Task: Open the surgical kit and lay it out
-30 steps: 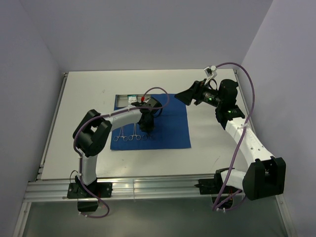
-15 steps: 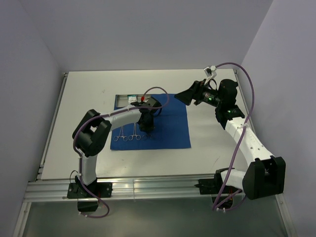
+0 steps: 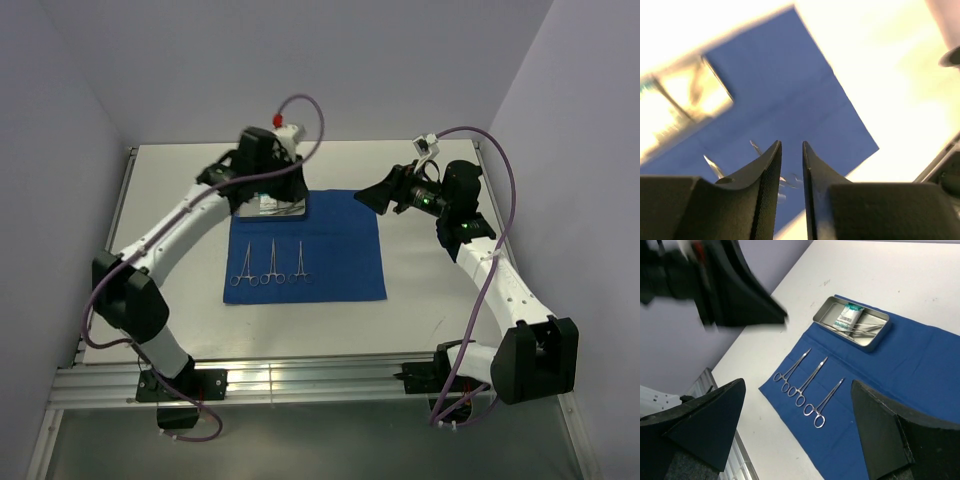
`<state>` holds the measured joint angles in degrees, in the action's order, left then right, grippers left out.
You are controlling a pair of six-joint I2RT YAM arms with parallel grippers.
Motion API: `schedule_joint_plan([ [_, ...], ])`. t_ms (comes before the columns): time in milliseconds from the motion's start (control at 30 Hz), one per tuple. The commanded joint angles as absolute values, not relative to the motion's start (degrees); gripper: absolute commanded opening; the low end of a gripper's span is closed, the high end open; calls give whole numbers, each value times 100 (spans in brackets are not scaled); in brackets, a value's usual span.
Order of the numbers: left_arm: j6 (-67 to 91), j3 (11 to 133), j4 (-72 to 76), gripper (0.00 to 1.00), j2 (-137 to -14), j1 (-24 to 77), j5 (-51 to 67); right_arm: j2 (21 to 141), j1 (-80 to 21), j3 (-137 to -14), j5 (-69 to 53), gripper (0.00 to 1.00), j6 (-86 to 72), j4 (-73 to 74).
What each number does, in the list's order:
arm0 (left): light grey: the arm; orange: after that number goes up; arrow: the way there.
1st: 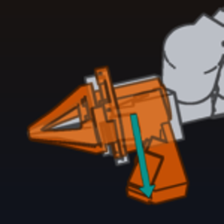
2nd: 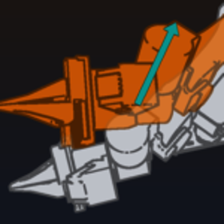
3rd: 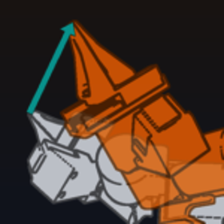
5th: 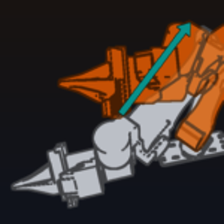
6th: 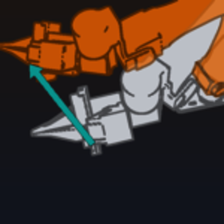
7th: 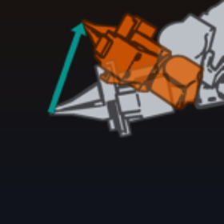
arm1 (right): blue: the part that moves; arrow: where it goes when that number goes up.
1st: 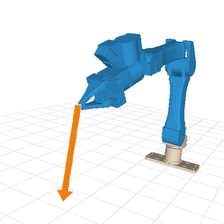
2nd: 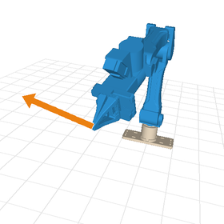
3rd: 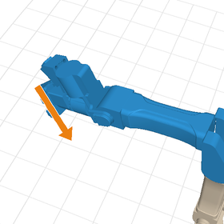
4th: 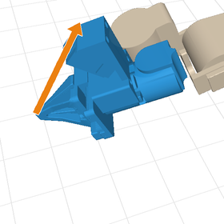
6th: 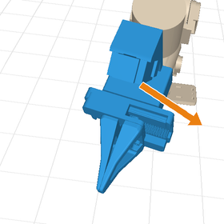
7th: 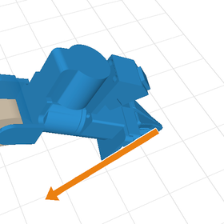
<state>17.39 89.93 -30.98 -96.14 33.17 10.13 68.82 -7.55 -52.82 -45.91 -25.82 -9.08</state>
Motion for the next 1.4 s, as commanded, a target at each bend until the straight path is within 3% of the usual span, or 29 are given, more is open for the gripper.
schedule_joint_plan([
  [0,-136,9446,-3039,27,-9868,2296,3556,6820,-686,-5502,-4535,93,-2294,-870],
  [133,-2472,10571,-4024,28,-10878,1706,3974,6829,-677,-5511,-4518,93,-2136,-756],
  [300,-4129,11354,-4850,21,-11793,1512,4043,6908,-677,-5519,-4544,93,-2066,-721],
  [433,-5341,11768,-5449,23,-12479,1459,4193,6917,-677,-5520,-4535,93,-1951,-615],
  [1367,-5388,11681,-5010,20,-13430,1556,3577,7075,-650,-5405,-4579,94,-1969,-677],
])
